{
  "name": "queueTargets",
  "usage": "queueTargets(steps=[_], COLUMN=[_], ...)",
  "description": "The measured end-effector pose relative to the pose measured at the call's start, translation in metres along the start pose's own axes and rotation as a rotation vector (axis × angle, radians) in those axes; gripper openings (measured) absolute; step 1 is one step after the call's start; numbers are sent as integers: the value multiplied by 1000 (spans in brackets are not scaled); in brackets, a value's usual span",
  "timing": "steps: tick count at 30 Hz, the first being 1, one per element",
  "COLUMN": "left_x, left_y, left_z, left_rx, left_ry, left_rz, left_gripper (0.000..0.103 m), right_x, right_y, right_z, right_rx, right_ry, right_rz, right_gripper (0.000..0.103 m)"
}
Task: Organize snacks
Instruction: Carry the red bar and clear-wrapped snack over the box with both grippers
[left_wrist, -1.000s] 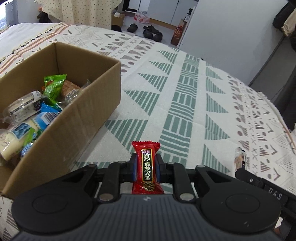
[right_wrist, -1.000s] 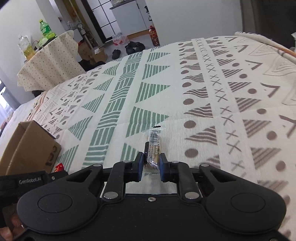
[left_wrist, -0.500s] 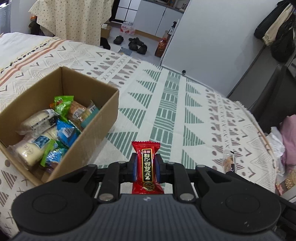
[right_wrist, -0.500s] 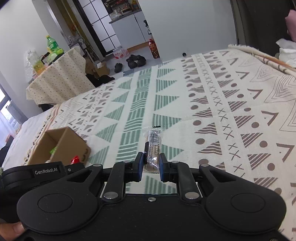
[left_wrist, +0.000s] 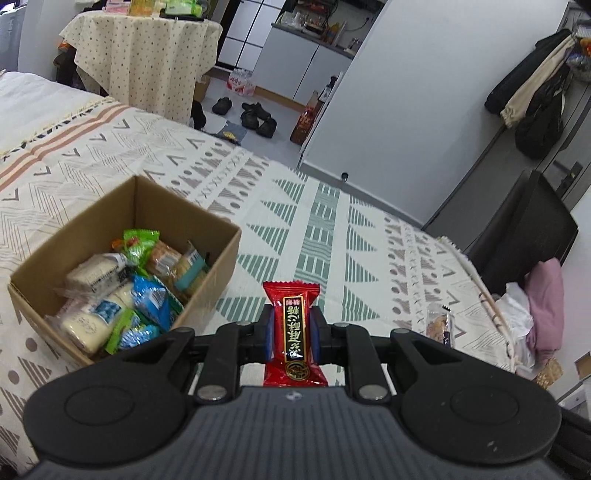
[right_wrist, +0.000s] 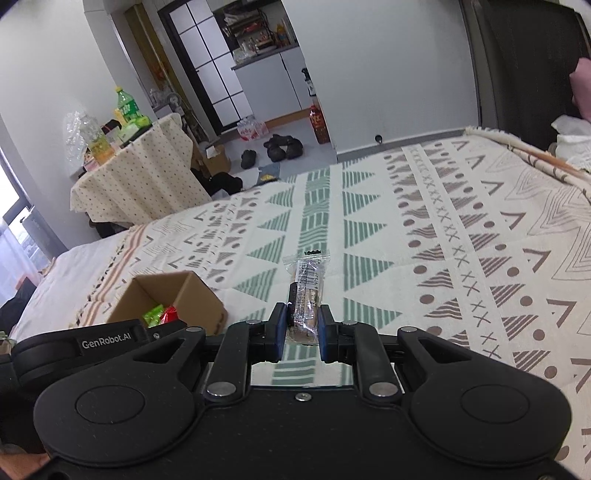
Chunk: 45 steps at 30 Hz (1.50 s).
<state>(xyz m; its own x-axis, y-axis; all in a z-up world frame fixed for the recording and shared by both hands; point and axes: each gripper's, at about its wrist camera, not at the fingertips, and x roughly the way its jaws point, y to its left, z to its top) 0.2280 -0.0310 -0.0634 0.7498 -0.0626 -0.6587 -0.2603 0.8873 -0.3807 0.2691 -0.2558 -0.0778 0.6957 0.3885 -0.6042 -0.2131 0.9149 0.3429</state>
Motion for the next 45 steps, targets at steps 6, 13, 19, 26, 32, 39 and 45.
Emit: queueTargets(steps=[6, 13, 19, 26, 32, 39, 45], left_x=[-19, -38, -54, -61, -59, -47, -24], left_y=[12, 35, 53, 78, 96, 118, 137], left_z=[13, 31, 48, 67, 83, 90, 95], left_rx=[-29, -69, -97, -146, -175, -218, -264], left_ry=[-37, -78, -116, -131, -139, -120, -94], left_rz=[-25, -27, -31, -8, 8, 14, 20], left_gripper=[18, 18, 18, 18, 18, 18, 18], right_x=[-8, -13, -9, -5, 5, 26, 47], right_y=[18, 45, 67, 88, 105, 119, 134], right_z=[4, 11, 13, 17, 18, 19, 19], right_rx=[-20, -46, -62, -83, -95, -99, -116], right_ry=[-17, -41, -50, -54, -55, -13, 19], right_rz=[-3, 17, 45, 75, 107, 153, 177], right_gripper=[17, 17, 17, 17, 17, 17, 17])
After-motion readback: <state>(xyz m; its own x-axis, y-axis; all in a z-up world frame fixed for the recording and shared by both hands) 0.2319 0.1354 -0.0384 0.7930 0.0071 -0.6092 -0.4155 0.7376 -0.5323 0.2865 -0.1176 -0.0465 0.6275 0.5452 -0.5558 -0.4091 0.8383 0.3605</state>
